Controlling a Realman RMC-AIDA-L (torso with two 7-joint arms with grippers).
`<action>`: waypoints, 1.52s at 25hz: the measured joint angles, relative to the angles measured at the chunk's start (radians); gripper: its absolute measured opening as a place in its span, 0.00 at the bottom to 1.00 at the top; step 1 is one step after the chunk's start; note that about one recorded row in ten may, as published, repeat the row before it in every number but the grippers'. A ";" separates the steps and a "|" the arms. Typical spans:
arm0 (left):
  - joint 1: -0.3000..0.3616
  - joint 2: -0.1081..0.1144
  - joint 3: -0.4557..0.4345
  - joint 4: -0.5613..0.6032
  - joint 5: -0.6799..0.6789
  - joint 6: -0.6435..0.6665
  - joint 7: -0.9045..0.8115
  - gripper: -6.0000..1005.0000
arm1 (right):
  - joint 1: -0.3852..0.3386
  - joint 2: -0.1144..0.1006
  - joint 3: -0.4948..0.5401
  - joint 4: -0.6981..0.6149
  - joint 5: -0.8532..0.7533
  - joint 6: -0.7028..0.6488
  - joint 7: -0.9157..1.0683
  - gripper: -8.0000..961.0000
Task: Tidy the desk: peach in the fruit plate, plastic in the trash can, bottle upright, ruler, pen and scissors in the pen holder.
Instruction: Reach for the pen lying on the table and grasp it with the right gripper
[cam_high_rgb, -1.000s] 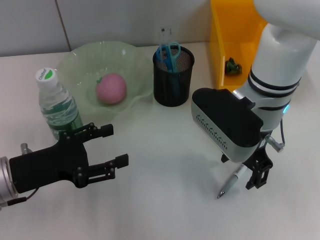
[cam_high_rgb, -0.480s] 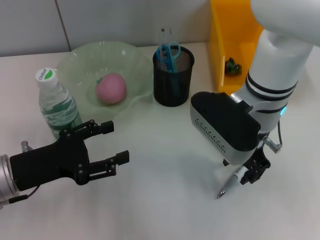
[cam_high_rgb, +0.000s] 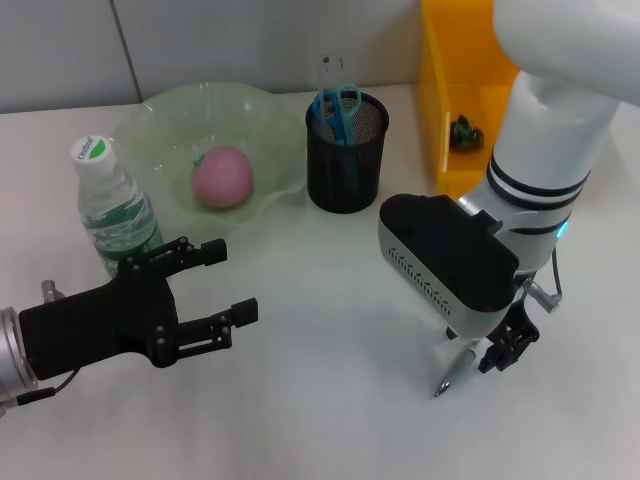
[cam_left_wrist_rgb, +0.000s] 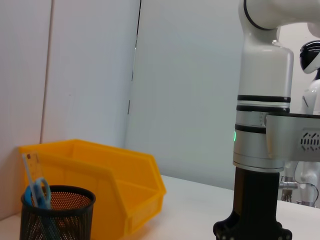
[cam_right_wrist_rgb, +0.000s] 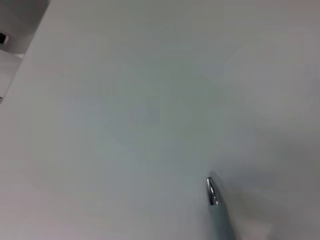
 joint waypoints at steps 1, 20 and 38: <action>0.000 0.000 0.000 0.000 -0.001 0.000 0.000 0.81 | 0.000 0.000 0.000 0.002 0.001 0.002 -0.001 0.52; 0.002 0.000 0.002 -0.001 -0.006 -0.004 0.001 0.81 | -0.001 0.002 -0.029 0.029 0.011 0.038 -0.004 0.45; 0.005 0.000 0.005 -0.011 -0.030 -0.004 0.002 0.81 | -0.003 0.001 -0.044 0.058 0.010 0.080 -0.004 0.27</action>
